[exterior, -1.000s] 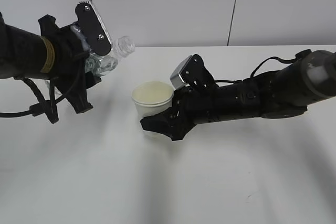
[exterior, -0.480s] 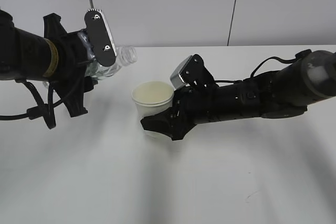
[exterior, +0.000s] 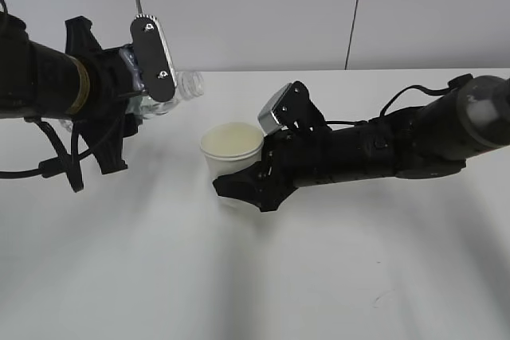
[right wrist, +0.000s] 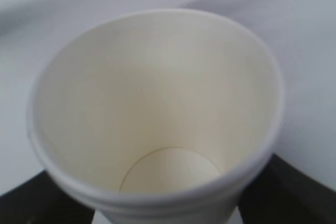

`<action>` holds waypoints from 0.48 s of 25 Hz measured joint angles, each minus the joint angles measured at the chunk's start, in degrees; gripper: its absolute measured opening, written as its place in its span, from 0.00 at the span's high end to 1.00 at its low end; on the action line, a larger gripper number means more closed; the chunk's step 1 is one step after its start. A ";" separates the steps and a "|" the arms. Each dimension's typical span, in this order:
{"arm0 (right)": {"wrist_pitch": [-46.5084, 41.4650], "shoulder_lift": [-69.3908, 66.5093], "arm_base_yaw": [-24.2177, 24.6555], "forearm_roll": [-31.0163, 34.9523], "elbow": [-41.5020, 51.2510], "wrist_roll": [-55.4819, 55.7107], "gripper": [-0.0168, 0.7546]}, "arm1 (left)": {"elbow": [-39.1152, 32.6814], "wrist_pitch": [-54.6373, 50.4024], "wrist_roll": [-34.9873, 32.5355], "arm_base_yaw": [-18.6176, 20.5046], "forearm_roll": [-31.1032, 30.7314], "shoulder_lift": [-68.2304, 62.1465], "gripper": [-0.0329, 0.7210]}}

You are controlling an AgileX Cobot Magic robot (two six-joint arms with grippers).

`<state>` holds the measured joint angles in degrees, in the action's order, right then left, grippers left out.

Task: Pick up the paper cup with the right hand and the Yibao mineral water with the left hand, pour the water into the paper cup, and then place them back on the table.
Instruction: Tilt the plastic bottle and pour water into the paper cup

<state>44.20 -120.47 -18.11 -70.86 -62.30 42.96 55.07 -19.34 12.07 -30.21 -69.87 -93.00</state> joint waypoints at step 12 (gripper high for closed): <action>0.44 0.00 -1.12 0.00 -1.53 0.81 0.26 | 0.00 -0.67 0.00 0.00 -3.53 0.00 0.50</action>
<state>44.64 -120.47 -19.24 -70.86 -63.83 43.76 55.07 -20.01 12.07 -30.21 -73.40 -93.00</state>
